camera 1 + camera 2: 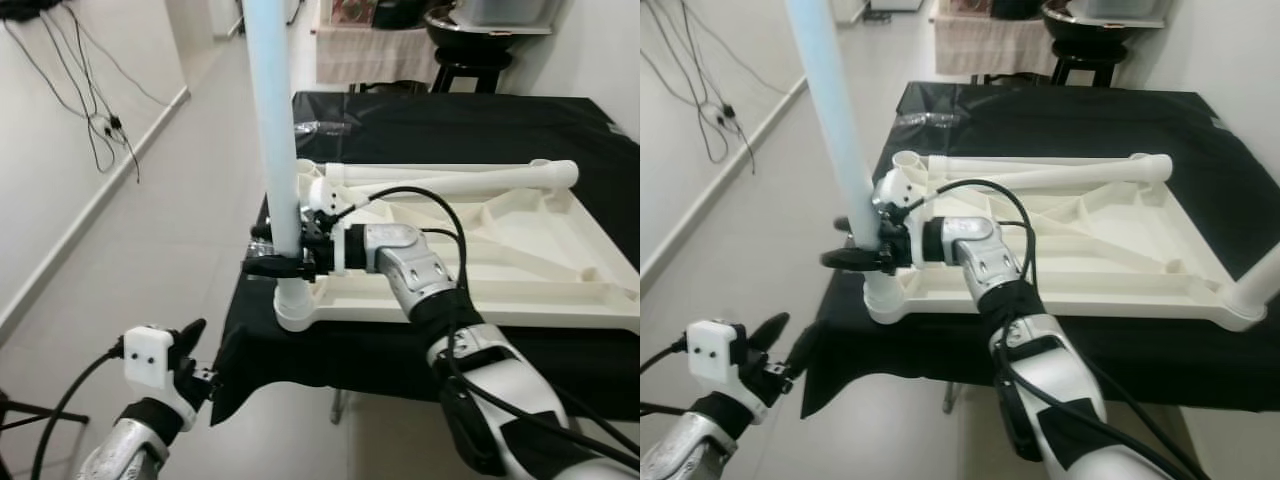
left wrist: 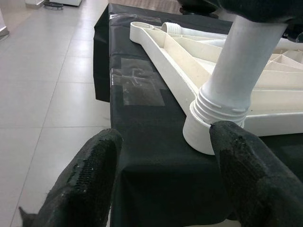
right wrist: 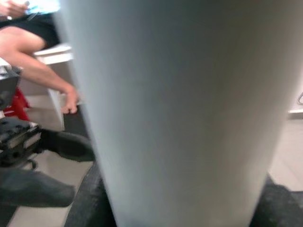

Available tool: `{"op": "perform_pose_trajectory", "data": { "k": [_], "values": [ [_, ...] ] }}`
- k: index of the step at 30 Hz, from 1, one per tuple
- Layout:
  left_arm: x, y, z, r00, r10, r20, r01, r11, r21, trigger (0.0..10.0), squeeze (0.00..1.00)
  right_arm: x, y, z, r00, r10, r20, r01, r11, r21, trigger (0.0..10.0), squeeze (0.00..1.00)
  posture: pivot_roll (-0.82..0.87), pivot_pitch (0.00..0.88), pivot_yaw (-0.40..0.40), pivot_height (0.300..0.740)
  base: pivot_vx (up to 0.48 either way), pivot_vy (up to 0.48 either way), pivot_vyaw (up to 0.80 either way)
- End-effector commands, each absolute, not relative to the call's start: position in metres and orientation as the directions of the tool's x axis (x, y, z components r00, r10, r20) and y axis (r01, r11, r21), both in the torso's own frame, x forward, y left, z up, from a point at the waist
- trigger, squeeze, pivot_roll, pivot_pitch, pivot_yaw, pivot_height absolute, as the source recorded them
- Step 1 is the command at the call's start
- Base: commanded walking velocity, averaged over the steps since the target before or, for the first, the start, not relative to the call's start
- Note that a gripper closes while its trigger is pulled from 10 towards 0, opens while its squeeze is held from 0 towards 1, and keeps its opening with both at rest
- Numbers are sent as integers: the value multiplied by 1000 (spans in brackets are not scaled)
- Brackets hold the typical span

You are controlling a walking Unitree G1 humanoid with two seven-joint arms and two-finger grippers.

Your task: Building children table

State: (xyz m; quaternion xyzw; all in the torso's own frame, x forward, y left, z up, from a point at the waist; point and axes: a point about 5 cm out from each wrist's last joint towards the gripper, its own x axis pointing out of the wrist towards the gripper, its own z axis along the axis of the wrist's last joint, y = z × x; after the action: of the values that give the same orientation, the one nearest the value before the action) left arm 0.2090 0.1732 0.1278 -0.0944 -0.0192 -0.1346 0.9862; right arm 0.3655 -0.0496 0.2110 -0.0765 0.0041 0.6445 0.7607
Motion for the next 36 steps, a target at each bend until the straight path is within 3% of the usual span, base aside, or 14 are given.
{"op": "perform_pose_trajectory", "data": {
  "k": [1, 9, 11, 12, 13, 14, 18, 24, 25, 26, 32, 33, 34, 36],
  "values": [
    [207, 173, 125, 965, -257, 53, 262, 948, -181, 10000, 0, 366, -47, 210, 154, 981, -117, -985, 143, -96, 0, 0, 94, 98, -8, 740, 0, 0, 0],
    [203, 171, 128, 965, -253, 65, 261, 947, -189, 10000, 0, 364, -78, 176, 301, 939, -164, -953, 288, -94, 0, 0, 91, 128, -15, 740, 0, 0, 0],
    [202, 172, 129, 966, -251, 69, 259, 947, -190, 10000, 0, 363, -81, 166, 400, 896, -192, -916, 389, -94, 0, 0, 89, 136, -21, 740, 0, 0, 0],
    [200, 173, 130, 966, -250, 72, 259, 947, -191, 10000, 0, 350, -72, 143, 719, 673, -173, -686, 727, -23, 0, 0, 70, 145, -24, 740, 0, 0, 0],
    [200, 173, 130, 966, -250, 72, 259, 947, -191, 10000, 0, 350, -72, 143, 719, 673, -173, -686, 727, -23, 0, 0, 70, 145, -24, 740, 0, 0, 0],
    [199, 174, 131, 966, -249, 75, 259, 947, -191, 10000, 0, 336, -81, 129, 896, 390, -213, -394, 919, 26, 0, 0, 64, 149, -18, 740, 0, 0, 0],
    [199, 175, 132, 965, -249, 76, 260, 947, -191, 10000, 0, 317, -80, 118, 921, 309, -236, -314, 949, 16, 0, 0, 58, 165, 11, 740, 0, 0, 0],
    [201, 175, 132, 963, -259, 72, 268, 944, -194, 10000, 0, 323, -54, 118, 878, 437, -193, -450, 893, -27, 0, 0, 72, 145, -3, 740, 0, 0, 0],
    [202, 174, 132, 964, -257, 71, 266, 944, -194, 10000, 0, 333, -38, 127, 834, 532, -150, -541, 840, -31, 10000, 0, 78, 140, -3, 740, 0, 0, 0],
    [203, 174, 131, 964, -256, 70, 265, 945, -193, 10000, 0, 342, -27, 139, 780, 618, -98, -621, 784, 4, 10000, 1000, 84, 132, -7, 740, 0, 0, 0],
    [205, 169, 130, 950, -305, 64, 312, 930, -196, 10000, 0, 358, -22, 197, 501, 853, 147, -864, 502, 31, 10000, 957, 92, 114, -14, 740, 0, 0, 0],
    [205, 167, 129, 942, -331, 62, 336, 921, -198, 10000, 0, 355, -25, 206, 435, 887, 156, -899, 438, 16, 10000, 345, 94, 113, -16, 740, 0, 0, 0],
    [204, 166, 129, 936, -347, 61, 352, 915, -199, 10000, 0, 352, -27, 210, 396, 905, 155, -917, 399, 8, 10000, 0, 94, 113, -16, 740, 0, 0, 0],
    [204, 165, 128, 930, -362, 61, 367, 909, -199, 10000, 0, 352, -31, 212, 358, 924, 133, -931, 364, -27, 10000, 0, 91, 103, -18, 740, 0, 0, 0]
  ]
}}
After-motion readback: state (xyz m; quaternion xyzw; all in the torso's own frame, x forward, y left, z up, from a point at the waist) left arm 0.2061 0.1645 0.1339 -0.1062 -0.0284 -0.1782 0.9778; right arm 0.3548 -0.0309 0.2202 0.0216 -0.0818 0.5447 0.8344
